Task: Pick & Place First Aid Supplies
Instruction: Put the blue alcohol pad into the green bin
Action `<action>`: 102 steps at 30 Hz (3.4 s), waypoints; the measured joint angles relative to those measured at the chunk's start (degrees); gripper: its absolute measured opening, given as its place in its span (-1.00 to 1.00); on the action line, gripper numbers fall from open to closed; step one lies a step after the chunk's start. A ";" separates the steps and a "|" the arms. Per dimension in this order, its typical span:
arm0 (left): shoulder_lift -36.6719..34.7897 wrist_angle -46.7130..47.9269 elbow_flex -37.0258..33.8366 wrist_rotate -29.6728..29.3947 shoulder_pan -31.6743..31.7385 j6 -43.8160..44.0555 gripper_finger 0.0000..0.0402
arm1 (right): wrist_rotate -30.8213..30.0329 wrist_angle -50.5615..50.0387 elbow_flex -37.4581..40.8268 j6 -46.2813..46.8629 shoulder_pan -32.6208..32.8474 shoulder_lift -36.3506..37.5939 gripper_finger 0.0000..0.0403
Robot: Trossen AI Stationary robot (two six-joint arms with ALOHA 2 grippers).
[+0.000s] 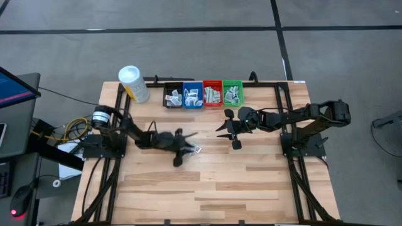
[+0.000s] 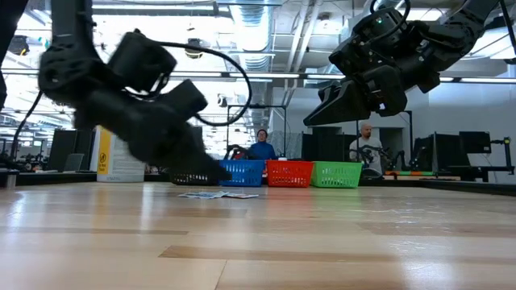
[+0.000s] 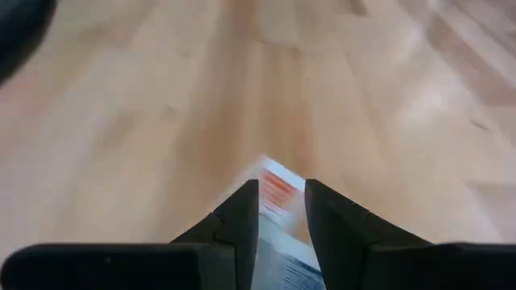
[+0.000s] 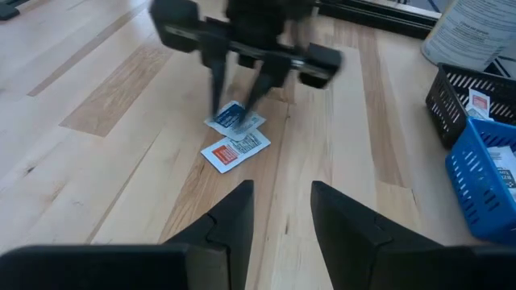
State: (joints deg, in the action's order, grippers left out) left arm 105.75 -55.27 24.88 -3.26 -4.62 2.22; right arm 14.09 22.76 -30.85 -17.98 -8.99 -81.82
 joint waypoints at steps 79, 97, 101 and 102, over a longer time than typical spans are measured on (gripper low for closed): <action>3.89 -2.82 5.41 -23.13 -10.06 2.44 -0.97 | 1.09 -0.24 0.00 1.53 2.27 0.00 -0.41; -4.31 3.17 5.41 -23.26 -8.66 -3.00 -0.97 | 1.05 -0.83 0.00 -4.41 2.12 0.00 -0.41; -12.53 11.70 5.40 -23.31 -6.64 -4.85 -0.97 | 0.96 -0.34 0.04 -7.82 1.39 0.00 -0.41; -14.79 14.35 5.40 -23.47 -6.08 -4.83 -0.97 | 0.96 0.54 0.07 -7.92 0.82 -0.02 -0.41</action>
State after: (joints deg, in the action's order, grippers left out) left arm 90.97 -40.92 30.27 -26.73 -10.70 -2.60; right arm 15.05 23.30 -30.79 -25.90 -8.18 -81.84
